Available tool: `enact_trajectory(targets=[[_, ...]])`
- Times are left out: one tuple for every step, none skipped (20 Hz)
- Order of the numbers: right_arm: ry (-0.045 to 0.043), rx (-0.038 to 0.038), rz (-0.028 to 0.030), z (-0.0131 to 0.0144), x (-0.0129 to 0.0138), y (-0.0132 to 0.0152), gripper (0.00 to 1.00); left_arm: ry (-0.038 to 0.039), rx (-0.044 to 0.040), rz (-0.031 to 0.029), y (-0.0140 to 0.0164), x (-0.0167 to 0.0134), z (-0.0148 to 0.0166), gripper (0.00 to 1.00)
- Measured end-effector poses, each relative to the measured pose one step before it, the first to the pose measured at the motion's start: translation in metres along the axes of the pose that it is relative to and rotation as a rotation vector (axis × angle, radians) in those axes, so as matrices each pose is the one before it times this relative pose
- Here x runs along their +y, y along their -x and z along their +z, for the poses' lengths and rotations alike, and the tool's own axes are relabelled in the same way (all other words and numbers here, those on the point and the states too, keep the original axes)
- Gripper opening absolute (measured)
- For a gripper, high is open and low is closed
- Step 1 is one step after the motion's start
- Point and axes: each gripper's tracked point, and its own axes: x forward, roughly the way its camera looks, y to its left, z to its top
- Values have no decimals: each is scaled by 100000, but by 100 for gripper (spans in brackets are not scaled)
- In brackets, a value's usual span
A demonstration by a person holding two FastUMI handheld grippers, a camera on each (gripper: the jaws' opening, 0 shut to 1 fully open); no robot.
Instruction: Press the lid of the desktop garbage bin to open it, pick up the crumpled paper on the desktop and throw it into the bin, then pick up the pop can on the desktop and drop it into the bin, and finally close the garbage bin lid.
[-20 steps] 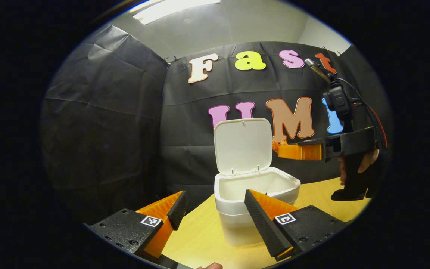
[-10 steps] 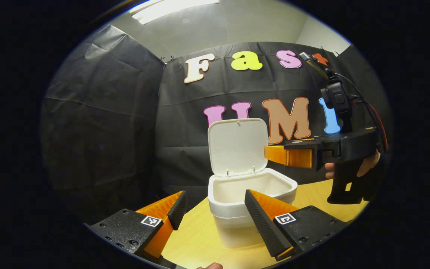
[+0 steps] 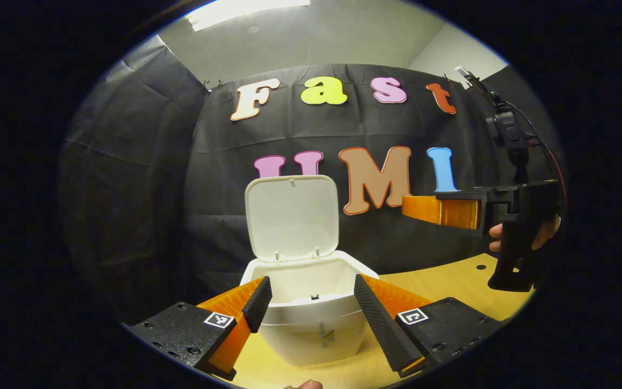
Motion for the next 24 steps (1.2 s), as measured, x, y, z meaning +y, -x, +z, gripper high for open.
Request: enact_trajectory(targets=[[-593, 412, -2976, -200, -1332, 748, 96, 182, -156, -2525, -340, -974, 138, 94], [-652, 250, -3253, -122, -1474, 691, 96, 4, -220, -2547, -278, -1090, 108, 94], [-789, 246, -3217, -155, -1481, 750, 96, -104, -226, -2518, -376, -1054, -84, 94], [-723, 259, -3129, -33, -1477, 675, 96, -143, -68, -2649, -394, -1184, 86, 94], [-666, -130, -3296, -76, -1454, 694, 96, -108, -155, -2715, -306, -1098, 56, 94], [-437, -167, -3333, -67, -1541, 681, 96, -132, -283, -2647, -439, -1085, 54, 94], [-476, -122, -3373, 20, -1451, 614, 96, -179, -101, -2546, -408, -1095, 2, 94], [-590, -9, -3203, -17, -1500, 643, 96, -110, -56, -2420, -375, -1068, -34, 94], [-708, 302, -3176, -192, -1392, 605, 96, -49, 478, -2512, -323, -987, -233, 94], [-834, 204, -3134, -136, -1288, 565, 96, 75, 461, -2229, -370, -986, -131, 94], [-823, 150, -3300, -130, -1374, 519, 96, 328, 636, -2228, -271, -840, -287, 94], [-815, 297, -3024, -89, -1435, 553, 96, 500, 793, -2113, -291, -814, -312, 94], [-911, 530, -2722, -261, -1107, 401, 96, 550, 1059, -1929, -280, -739, -455, 94], [-992, 796, -2416, -331, -1171, 439, 96, 547, 1208, -1576, -313, -623, -517, 94], [-1057, 685, -2035, -261, -844, 434, 96, 472, 1569, -1310, -336, -454, -607, 94], [-778, 625, -1792, -264, -817, 376, 96, 449, 1619, -1044, -252, -403, -601, 94], [-153, 1026, -2098, -470, -850, 476, 96, 522, 1728, -1063, -188, -382, -734, 94], [288, 708, -1781, -338, -714, 356, 96, 397, 1567, -1012, -245, -322, -649, 94], [288, 555, -1780, -300, -656, 388, 96, 236, 1507, -1066, -199, -340, -698, 94], [26, 490, -1683, -243, -599, 452, 96, -237, 1406, -930, -209, -322, -647, 94], [109, 244, -976, -105, -289, 558, 96, -896, 1507, -932, -314, -364, -711, 94], [415, 112, -1100, -116, -357, 508, 96, -1119, 1537, -773, -226, -297, -733, 94], [662, 16, -1053, -88, -296, 444, 96, -718, 1533, -847, -234, -373, -828, 94], [639, 186, -911, -97, -339, 470, 96, -3, 1346, -987, -286, -386, -784, 94]])
